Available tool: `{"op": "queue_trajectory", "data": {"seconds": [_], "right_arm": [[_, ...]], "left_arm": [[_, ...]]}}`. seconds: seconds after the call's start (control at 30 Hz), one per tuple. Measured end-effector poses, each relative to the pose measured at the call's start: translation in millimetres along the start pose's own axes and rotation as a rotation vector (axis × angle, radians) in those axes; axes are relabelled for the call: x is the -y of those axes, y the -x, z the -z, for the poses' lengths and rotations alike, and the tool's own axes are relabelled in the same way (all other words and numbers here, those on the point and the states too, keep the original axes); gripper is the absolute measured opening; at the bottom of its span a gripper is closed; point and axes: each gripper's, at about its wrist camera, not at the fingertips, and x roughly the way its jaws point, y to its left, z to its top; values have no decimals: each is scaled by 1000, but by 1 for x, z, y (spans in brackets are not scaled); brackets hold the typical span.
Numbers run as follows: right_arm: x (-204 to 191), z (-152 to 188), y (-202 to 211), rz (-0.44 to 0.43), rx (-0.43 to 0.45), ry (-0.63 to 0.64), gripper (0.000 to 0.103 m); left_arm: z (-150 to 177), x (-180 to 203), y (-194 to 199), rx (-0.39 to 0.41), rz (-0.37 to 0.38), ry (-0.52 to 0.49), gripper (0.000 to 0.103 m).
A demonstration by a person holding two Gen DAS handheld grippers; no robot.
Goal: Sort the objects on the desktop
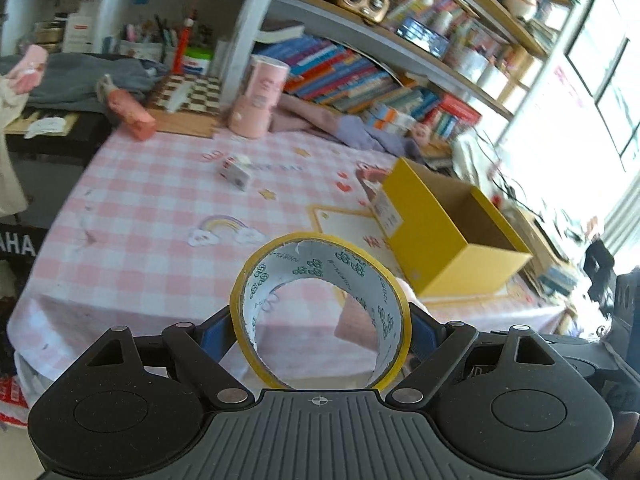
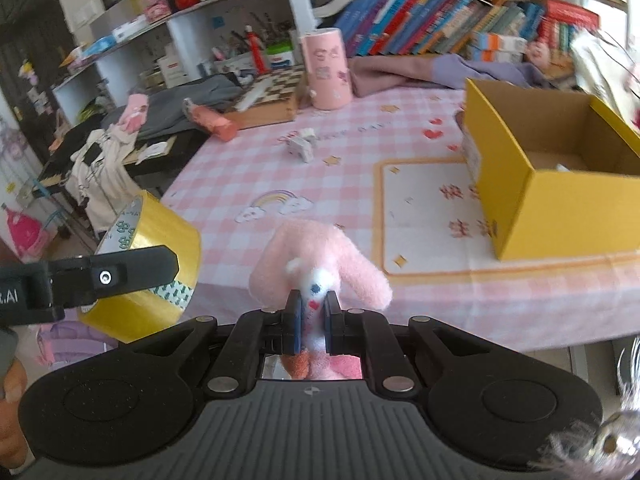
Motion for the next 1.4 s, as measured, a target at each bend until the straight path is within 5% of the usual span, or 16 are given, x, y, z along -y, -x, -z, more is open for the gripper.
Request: {"op": "queue_trajectory", "data": {"seconds": [0.77,1.4], "right_arm": [[65,50,48,221,-20,-261,9],[105,51,61,290,8,-344,10]], "left_arm": [[9,75,-57,-202,241,-231,88],[5,119,-87,-234,281,-315,88]]}}
